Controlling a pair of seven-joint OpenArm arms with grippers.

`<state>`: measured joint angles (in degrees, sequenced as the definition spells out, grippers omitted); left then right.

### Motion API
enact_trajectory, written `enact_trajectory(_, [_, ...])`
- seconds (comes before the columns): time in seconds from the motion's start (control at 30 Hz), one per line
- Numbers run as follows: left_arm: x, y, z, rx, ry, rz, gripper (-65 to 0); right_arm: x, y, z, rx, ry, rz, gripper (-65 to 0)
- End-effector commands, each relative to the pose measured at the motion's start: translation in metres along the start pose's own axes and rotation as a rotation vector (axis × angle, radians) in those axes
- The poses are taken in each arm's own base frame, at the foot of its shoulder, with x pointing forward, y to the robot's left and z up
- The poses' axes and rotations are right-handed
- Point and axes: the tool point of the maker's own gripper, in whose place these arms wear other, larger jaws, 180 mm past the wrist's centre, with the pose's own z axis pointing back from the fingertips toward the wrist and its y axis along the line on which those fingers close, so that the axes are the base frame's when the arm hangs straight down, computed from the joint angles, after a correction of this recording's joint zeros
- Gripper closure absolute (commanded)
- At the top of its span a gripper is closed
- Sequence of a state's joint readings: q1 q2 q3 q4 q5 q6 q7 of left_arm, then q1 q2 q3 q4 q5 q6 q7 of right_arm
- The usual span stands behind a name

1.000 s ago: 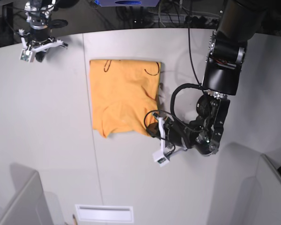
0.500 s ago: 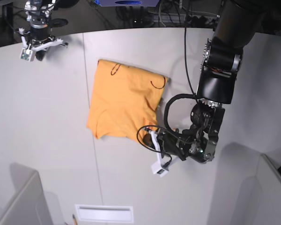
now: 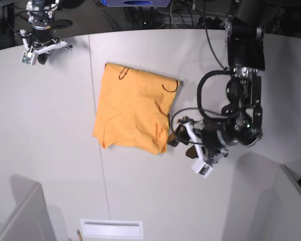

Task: Fold the T-shirt properly

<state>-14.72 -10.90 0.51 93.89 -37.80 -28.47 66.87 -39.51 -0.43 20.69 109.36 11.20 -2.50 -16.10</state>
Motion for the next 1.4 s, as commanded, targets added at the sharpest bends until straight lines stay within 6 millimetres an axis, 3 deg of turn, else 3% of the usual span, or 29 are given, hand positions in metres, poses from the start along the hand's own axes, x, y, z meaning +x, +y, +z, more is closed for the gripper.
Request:
enact_trajectory(0.0, [0.015,0.000,0.019,0.021,-0.067,-0.046,-36.2,0.010,-0.004,0.002,-0.008,-0.039,0.012,0.0])
enact_trajectory(0.2, [-0.043,0.009,0.078,0.140,0.016,-0.111,0.0,0.016,-0.001,0.001,-0.003,-0.055,0.012,0.0])
enact_trajectory(0.3, [-0.085,0.022,0.097,0.185,0.110,-0.071,0.0,0.014,-0.004,0.002,-0.009,-0.052,0.012,0.0])
enact_trajectory(0.4, [-0.130,0.021,0.114,0.193,0.226,-0.049,0.0,0.012,-0.006,0.004,-0.013,-0.044,0.014,0.0])
enact_trajectory(0.5, [-0.172,0.011,0.129,0.172,0.345,-0.038,0.0,0.010,-0.010,0.014,-0.015,-0.036,0.031,0.0])
enact_trajectory(0.6, [-0.220,-0.014,0.148,0.121,0.474,-0.005,0.0,-0.001,-0.015,0.033,-0.015,0.001,0.059,0.0])
enact_trajectory(0.7, [-0.268,-0.047,0.170,0.059,0.596,0.060,0.0,-0.028,-0.022,0.039,-0.023,0.139,0.079,0.0])
enact_trajectory(0.77, [-0.296,-0.068,0.185,0.023,0.669,0.105,0.0,-0.059,-0.025,0.044,-0.027,0.314,0.088,0.0])
enact_trajectory(0.9, [-0.328,-0.095,0.203,-0.029,0.760,0.165,0.0,-0.114,-0.024,0.054,-0.018,0.596,0.084,0.0])
enact_trajectory(1.0, [-0.348,-0.108,0.199,-0.038,0.792,0.188,0.0,-0.160,-0.008,0.051,0.091,0.721,0.145,0.0])
enact_trajectory(1.1, [-0.378,-0.122,0.179,-0.065,0.820,0.083,0.0,-0.204,0.003,0.041,0.173,0.846,0.178,0.0])
enact_trajectory(1.27, [-0.433,-0.142,0.141,-0.123,0.862,0.127,0.0,-0.257,-0.007,0.015,0.202,0.992,0.169,0.0])
enact_trajectory(1.37, [-0.463,-0.146,0.114,-0.096,0.871,0.266,0.0,-0.269,-0.021,-0.016,0.185,0.937,0.135,0.0])
